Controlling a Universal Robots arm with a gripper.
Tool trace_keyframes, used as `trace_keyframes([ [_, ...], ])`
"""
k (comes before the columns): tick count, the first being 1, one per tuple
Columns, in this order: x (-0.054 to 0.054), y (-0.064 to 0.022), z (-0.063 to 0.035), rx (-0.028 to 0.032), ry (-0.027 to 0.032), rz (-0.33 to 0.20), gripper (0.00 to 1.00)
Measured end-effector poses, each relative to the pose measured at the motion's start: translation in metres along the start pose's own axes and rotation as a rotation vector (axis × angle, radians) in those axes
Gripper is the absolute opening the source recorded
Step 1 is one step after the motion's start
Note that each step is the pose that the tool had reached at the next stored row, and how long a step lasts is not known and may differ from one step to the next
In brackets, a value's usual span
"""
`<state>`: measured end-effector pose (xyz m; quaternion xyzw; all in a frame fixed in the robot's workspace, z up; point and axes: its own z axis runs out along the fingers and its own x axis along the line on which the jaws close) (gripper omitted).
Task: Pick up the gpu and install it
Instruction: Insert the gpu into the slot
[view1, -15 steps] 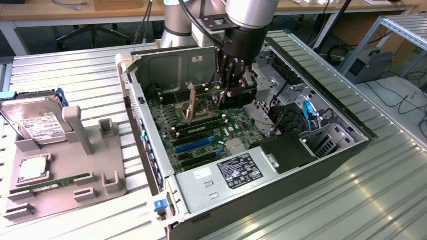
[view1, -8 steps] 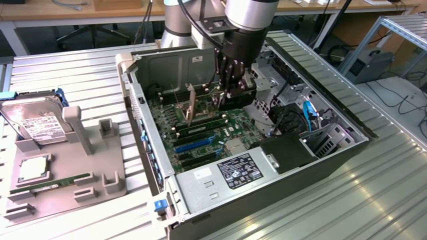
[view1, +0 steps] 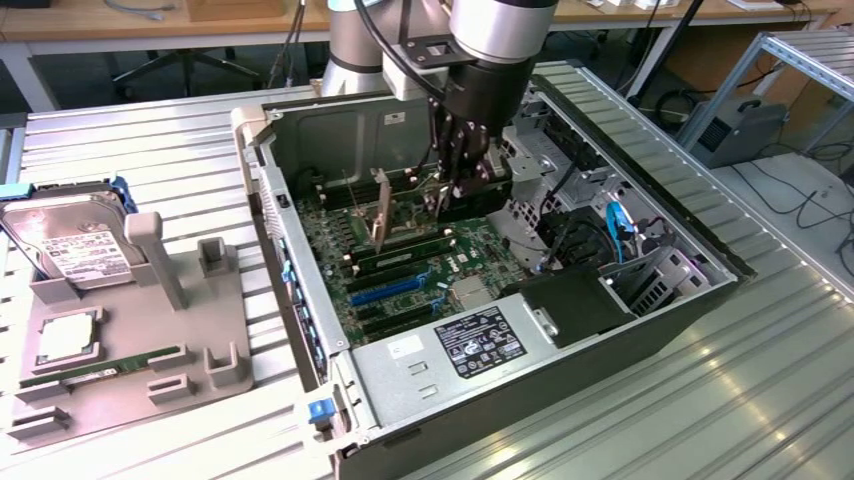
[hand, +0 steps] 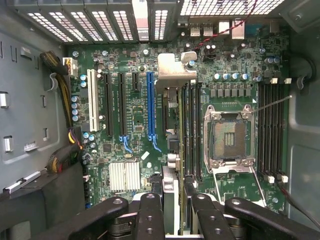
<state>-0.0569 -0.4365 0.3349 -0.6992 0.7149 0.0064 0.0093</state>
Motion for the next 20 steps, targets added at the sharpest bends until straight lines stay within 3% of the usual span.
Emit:
trace_keyframes([
  [20, 0.0011, 0.0044, 0.0058, 0.0, 0.0, 0.0, 0.27],
])
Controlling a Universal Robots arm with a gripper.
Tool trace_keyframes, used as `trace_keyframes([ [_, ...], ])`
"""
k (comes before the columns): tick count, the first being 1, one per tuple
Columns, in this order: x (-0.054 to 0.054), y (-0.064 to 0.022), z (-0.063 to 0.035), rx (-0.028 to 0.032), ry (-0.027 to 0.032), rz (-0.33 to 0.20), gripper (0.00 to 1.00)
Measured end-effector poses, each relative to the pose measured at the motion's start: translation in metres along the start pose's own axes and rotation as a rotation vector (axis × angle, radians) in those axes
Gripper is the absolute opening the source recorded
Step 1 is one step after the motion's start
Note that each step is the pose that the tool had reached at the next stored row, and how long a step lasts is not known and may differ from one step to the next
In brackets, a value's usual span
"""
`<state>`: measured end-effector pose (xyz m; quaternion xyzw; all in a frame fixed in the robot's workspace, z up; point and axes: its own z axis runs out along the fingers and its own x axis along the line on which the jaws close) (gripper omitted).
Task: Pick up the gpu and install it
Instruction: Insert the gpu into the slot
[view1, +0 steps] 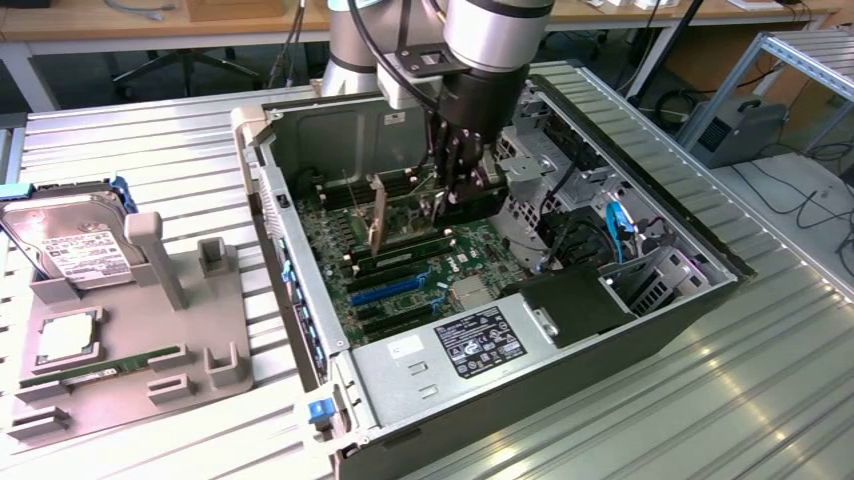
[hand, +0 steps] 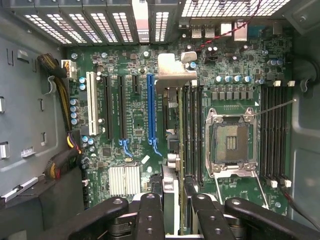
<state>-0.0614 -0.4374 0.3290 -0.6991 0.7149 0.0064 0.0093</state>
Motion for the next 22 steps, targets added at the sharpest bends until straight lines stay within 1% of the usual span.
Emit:
trace_keyframes([
  [22, 0.0032, 0.0005, 0.0038, 0.0, 0.0, 0.0, 0.27],
])
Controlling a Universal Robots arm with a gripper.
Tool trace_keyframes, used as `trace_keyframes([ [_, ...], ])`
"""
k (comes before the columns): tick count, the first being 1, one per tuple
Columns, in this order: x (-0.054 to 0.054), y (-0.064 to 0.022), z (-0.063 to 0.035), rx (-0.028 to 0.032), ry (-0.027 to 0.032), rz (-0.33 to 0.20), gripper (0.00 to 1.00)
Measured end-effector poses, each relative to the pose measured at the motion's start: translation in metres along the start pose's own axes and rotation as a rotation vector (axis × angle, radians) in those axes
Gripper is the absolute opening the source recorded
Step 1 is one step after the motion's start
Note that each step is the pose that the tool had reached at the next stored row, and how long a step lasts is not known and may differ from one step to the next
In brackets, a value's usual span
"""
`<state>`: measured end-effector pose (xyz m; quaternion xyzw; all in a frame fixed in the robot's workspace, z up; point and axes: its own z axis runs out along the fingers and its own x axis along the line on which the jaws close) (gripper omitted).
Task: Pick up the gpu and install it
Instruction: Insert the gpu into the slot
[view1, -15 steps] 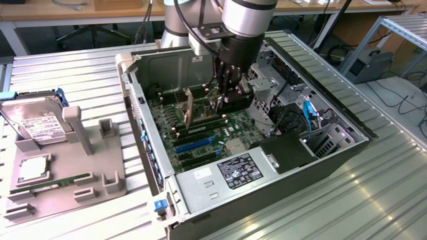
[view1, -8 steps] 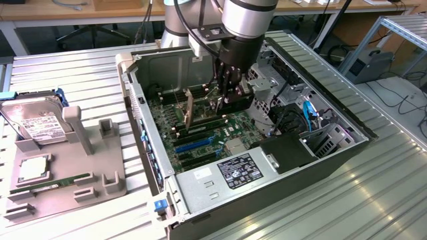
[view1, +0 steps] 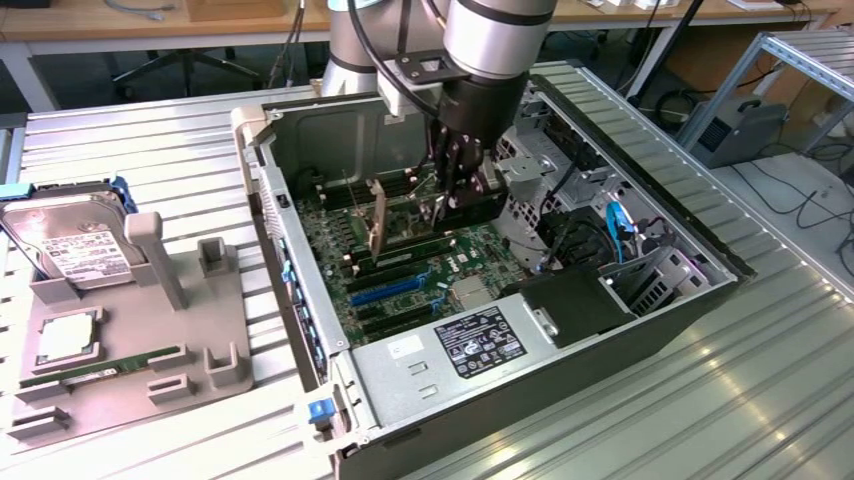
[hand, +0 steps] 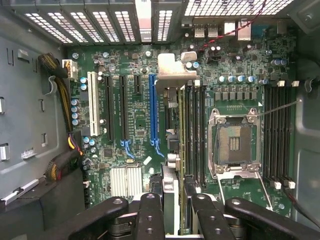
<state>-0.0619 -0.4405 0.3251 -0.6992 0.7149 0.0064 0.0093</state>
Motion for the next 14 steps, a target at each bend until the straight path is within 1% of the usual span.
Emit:
trace_keyframes([
  [14, 0.0025, 0.0, 0.0025, 0.0, 0.0, 0.0, 0.27],
])
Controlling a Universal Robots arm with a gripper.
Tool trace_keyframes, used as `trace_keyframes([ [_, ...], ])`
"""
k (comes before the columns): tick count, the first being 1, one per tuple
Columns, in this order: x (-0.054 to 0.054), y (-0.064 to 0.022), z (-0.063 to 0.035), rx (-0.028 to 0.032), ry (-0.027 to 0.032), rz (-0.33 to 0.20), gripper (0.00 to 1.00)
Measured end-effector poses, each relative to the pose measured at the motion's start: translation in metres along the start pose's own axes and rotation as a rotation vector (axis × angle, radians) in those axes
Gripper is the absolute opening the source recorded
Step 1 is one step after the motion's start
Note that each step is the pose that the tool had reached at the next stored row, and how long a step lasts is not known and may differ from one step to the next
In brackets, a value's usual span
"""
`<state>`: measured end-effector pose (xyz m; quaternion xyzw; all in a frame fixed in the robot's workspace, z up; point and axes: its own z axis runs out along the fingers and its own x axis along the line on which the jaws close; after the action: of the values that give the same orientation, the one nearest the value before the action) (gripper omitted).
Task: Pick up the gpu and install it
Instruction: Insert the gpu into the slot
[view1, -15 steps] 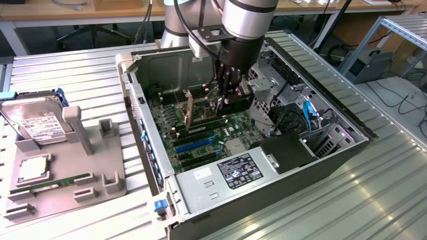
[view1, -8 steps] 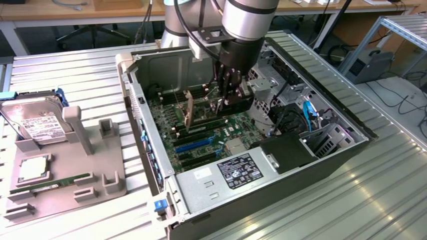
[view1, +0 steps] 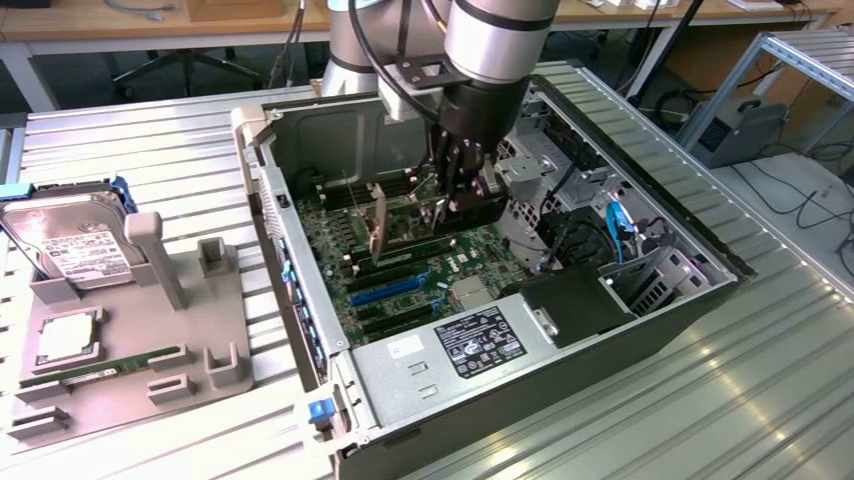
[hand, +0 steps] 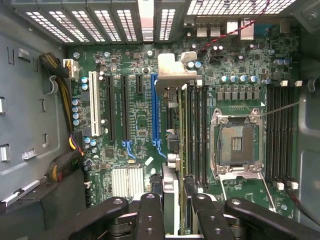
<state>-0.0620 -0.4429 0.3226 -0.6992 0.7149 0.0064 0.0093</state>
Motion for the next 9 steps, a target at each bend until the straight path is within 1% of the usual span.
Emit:
trace_keyframes([
  [9, 0.0017, 0.0, 0.0017, 0.0, 0.0001, 0.0, 0.27],
])
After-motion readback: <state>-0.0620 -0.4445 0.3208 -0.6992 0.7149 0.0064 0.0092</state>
